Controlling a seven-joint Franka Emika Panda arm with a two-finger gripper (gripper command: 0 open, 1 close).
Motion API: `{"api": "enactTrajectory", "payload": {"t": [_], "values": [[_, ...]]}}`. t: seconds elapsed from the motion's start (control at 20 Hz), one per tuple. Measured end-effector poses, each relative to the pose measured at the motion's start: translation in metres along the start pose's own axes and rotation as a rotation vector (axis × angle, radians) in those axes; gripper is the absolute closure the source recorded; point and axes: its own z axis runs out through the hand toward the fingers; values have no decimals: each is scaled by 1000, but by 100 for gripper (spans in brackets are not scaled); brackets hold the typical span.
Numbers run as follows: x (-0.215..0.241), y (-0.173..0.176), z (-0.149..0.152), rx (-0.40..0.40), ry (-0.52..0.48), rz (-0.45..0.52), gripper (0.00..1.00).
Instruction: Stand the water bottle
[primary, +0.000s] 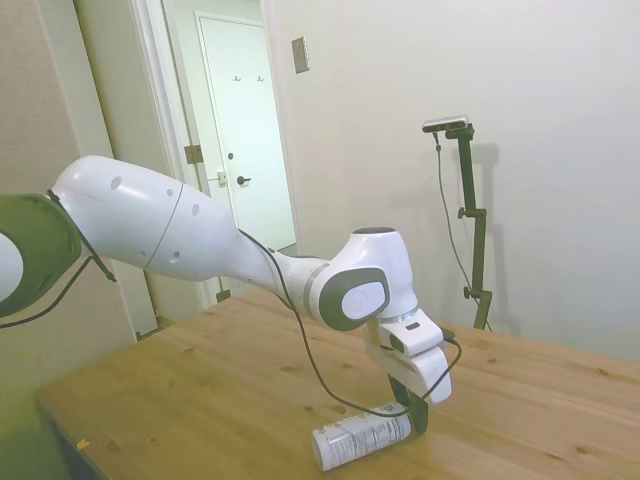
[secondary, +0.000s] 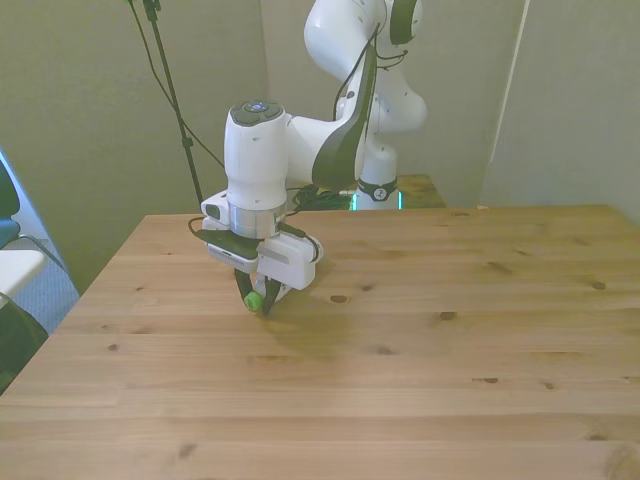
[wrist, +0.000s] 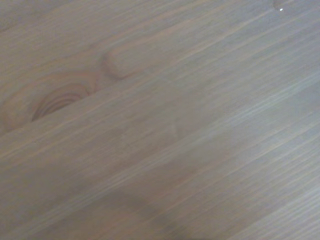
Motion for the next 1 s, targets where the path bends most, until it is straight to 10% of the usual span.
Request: {"api": "enactTrajectory", "payload": {"t": [0.35, 0.75, 1.0], "values": [[-24, -16, -31, 59, -28, 20, 100], [-111, 25, -174, 363, 132, 145, 100], [-126, 14, -168, 383, 206, 186, 100]]}}
